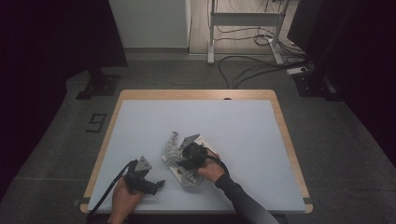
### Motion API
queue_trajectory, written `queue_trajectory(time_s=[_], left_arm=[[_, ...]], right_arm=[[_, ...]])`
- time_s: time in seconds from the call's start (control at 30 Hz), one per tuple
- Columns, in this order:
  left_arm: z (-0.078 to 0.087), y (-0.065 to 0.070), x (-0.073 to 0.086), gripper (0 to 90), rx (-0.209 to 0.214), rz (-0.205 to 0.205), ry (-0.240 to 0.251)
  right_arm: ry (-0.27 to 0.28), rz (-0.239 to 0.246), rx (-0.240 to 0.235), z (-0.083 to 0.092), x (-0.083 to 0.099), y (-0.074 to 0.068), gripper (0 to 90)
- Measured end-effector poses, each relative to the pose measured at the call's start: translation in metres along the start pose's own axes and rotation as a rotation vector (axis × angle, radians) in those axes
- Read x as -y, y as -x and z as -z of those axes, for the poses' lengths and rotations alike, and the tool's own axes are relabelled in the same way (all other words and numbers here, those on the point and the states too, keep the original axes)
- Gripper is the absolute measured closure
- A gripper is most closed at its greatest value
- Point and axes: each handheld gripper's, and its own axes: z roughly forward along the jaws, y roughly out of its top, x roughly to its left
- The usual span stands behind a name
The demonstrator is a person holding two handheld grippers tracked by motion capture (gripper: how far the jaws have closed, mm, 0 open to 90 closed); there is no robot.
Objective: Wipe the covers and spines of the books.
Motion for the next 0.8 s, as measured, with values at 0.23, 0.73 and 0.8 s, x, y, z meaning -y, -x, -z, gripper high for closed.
queue_trajectory(time_s=[0.23,0.73,0.8], left_arm=[[0.000,0.000,0.000,0.0,0.001,-0.001,-0.002],[0.000,0.000,0.000,0.0,0.000,-0.002,-0.002],[0.000,0.000,0.000,0.0,0.000,-0.002,-0.002]], right_arm=[[-0.002,-0.040,0.051,0.008,0.010,0.019,59.4],[-0.005,-0.108,0.153,0.023,0.030,0.051,59.4],[-0.009,-0.115,0.163,0.025,0.031,0.054,59.4]])
